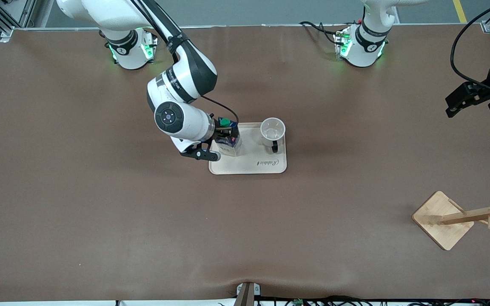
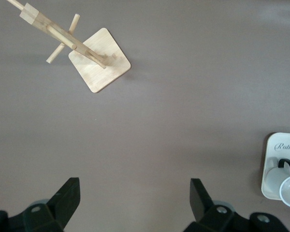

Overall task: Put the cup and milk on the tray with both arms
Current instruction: 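Carry the milk carton to the tray while the left gripper withdraws, then set the milk carton beside the mug and open the right gripper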

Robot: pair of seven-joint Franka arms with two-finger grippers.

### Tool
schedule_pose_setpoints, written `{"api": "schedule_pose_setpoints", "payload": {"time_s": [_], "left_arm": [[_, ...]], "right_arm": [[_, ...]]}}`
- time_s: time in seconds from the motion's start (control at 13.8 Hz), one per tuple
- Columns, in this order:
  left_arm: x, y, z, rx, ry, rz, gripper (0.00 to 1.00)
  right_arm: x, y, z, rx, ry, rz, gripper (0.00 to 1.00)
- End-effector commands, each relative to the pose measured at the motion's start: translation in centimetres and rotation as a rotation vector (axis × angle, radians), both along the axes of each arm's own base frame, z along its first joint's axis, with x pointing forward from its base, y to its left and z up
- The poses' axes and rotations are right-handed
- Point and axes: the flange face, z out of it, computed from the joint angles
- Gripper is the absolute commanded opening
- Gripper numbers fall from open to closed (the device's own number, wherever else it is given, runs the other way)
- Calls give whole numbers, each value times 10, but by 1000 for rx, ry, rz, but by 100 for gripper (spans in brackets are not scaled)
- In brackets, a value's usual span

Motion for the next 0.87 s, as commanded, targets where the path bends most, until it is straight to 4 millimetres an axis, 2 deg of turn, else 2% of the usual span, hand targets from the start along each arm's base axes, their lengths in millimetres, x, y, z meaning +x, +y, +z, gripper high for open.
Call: {"api": "schedule_pose_setpoints", "payload": {"time_s": [0.0, 0.07, 0.22, 0.36, 0.43, 0.58, 0.8], "left_arm": [[-17, 13, 1, -35, 9, -4, 100], [-18, 13, 2, -35, 9, -4, 100], [-18, 15, 3, -36, 7, 7, 100], [-17, 16, 2, -36, 18, 3, 100], [-17, 15, 2, -36, 22, 6, 100], [-16, 16, 1, -36, 24, 6, 100], [-17, 15, 2, -33, 23, 13, 100]], "right_arm": [[11, 4, 38, 14, 24, 21, 100], [12, 1, 56, 5, 52, 43, 100], [28, -21, 93, 2, 68, 47, 100], [39, -48, 111, -8, 112, 30, 100], [46, -70, 115, -17, 152, 12, 100], [53, -100, 139, -25, 173, -5, 100], [74, -173, 177, -72, 133, -117, 100]]}}
